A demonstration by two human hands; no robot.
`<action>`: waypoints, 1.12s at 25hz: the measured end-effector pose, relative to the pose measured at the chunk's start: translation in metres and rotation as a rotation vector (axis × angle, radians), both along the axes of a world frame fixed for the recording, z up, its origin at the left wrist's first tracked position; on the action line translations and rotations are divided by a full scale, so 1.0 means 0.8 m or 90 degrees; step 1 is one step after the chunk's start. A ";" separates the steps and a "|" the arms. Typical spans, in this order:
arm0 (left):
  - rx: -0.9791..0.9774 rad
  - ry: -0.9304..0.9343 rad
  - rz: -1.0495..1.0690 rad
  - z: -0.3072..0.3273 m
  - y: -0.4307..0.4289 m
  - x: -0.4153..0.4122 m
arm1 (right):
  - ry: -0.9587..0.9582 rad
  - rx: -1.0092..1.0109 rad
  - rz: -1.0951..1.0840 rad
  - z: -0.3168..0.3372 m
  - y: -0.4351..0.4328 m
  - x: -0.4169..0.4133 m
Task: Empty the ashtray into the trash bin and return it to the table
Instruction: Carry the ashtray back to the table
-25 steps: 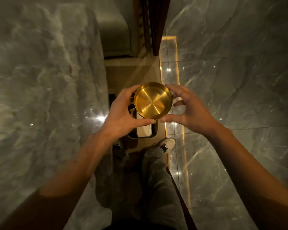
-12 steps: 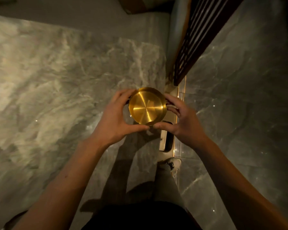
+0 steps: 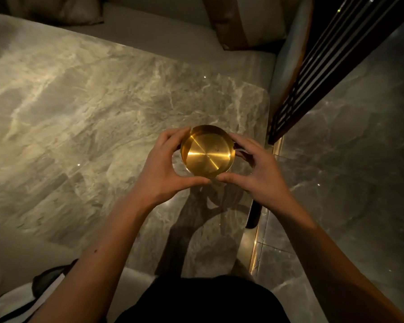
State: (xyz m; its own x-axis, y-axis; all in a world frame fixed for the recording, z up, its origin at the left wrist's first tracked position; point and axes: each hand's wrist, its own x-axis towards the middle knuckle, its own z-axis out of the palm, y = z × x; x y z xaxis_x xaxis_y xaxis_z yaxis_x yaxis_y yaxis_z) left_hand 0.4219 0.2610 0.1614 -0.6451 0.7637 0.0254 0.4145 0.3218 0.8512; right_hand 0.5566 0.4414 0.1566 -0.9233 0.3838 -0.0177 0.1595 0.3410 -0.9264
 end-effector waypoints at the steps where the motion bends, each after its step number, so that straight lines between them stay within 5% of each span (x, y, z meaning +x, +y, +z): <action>1: -0.002 0.003 0.013 0.001 -0.006 0.004 | 0.005 0.000 0.014 0.001 -0.002 0.001; 13: -0.003 -0.011 0.074 0.004 -0.076 0.001 | 0.003 0.028 0.065 0.014 -0.062 -0.017; 28: -0.001 -0.049 -0.116 -0.005 -0.195 -0.239 | -0.052 0.039 -0.117 0.011 -0.233 -0.197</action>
State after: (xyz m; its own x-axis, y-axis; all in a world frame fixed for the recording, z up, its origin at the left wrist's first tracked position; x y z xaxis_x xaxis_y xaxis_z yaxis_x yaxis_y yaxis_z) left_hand 0.2309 0.1047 0.1575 -0.4964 0.8679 -0.0191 0.4000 0.2483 0.8822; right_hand 0.3989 0.2548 0.1658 -0.8339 0.5486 -0.0613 0.2986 0.3548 -0.8860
